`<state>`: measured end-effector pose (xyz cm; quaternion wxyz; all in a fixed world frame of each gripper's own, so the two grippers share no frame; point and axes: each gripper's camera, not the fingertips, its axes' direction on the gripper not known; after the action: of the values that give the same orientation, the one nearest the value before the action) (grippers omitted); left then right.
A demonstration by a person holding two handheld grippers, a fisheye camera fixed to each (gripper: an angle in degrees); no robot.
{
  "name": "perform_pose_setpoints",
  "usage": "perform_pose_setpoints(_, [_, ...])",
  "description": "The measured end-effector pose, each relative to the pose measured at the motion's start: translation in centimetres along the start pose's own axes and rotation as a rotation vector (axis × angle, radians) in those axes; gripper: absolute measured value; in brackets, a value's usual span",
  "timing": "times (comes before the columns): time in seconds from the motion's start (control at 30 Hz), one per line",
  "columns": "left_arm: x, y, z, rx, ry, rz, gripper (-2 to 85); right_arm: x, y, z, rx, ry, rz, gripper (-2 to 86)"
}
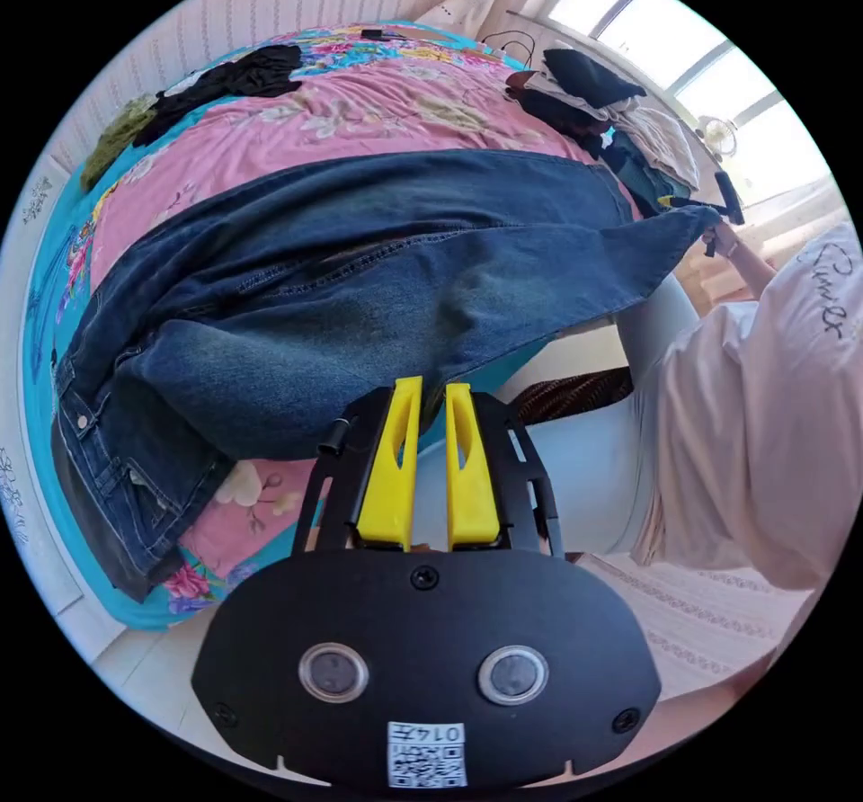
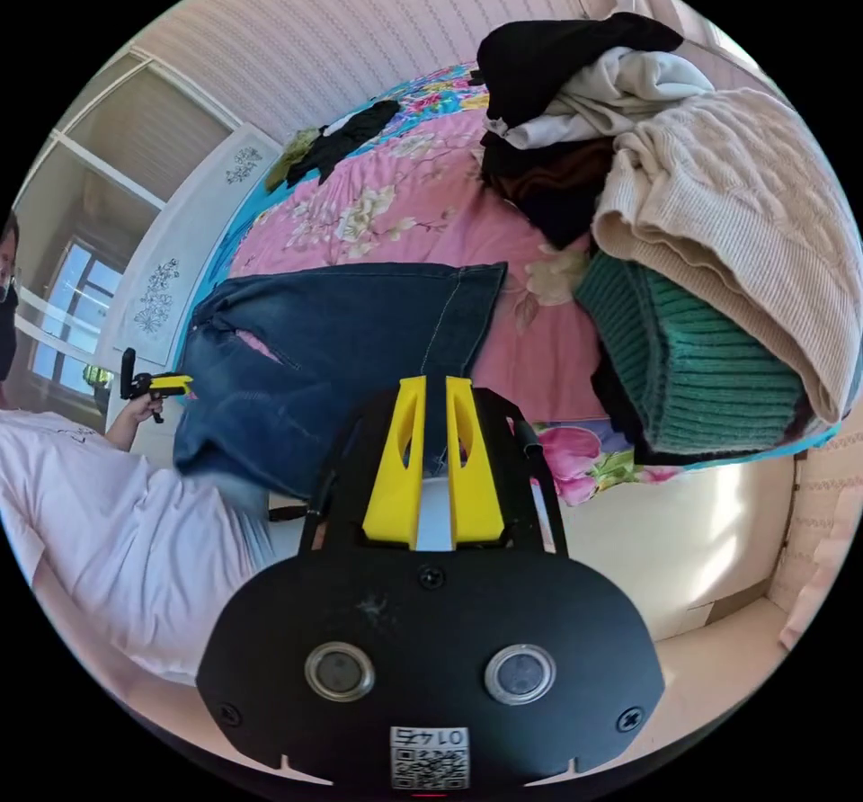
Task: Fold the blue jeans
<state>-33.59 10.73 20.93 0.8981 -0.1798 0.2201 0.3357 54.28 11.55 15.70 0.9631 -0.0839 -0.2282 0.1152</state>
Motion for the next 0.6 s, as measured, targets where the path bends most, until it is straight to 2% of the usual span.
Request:
perform_pose_setpoints(0.13, [0.6,-3.4,-4.7,0.003,-0.055,0.128,3.5,0.0,-2.9,1.5,-0.035,0.124,-0.043,9.6])
perform_pose_setpoints(0.3, [-0.6,-9.5,-6.7,0.165,-0.353,0.161,3.1,1.3,-6.1,4.5,-0.055,0.219,-0.016,14.3])
perform_pose_setpoints(0.33, [-1.3,-11.9,-5.2,0.183,-0.390,0.163,4.7,2.3,-6.6,5.3,-0.070,0.202,0.034,14.2])
perform_pose_setpoints(0.43, [-3.2,-19.0,0.5,0.167,-0.328,0.171,8.1,4.6,-6.9,6.1,-0.103,0.114,0.132,10.7])
perform_pose_setpoints(0.6, [-4.7,-28.8,9.1,0.061,-0.373,0.193,10.8,4.4,-7.1,3.2,-0.068,0.065,0.057,1.9])
